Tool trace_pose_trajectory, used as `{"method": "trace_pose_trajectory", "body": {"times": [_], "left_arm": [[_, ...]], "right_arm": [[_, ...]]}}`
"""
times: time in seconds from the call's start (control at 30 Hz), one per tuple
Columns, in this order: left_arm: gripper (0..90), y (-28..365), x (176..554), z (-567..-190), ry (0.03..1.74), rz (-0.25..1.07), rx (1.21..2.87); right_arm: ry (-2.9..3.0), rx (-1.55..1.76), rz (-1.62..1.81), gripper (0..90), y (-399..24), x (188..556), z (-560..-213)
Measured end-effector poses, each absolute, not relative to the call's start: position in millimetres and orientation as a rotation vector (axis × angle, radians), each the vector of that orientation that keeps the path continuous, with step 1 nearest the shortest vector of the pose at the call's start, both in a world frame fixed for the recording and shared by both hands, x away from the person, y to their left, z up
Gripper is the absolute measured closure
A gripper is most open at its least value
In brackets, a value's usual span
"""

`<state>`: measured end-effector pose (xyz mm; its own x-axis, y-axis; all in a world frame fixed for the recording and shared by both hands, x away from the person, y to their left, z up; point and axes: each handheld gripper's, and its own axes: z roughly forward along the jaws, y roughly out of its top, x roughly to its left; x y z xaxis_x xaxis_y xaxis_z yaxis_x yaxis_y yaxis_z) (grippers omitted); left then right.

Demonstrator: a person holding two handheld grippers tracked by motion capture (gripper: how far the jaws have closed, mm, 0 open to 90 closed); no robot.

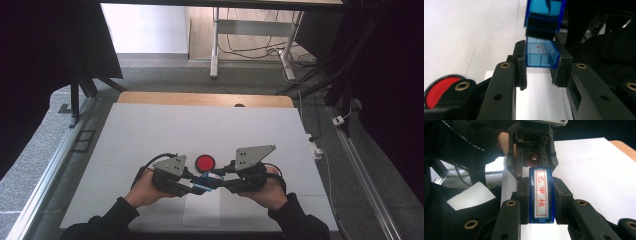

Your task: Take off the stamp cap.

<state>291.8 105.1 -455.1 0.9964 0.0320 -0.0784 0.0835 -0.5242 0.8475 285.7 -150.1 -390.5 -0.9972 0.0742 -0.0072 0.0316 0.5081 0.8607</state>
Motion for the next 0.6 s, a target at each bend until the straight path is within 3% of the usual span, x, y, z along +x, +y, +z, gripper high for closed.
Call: {"method": "trace_pose_trajectory", "body": {"times": [0.6], "left_arm": [[68.6, 113.5, 283.4, -451.4, 0.296, 0.023, 2.169]], "right_arm": [[2.655, 0.137, 1.536, 71.3, -152.3, 285.9, -389.7]]}}
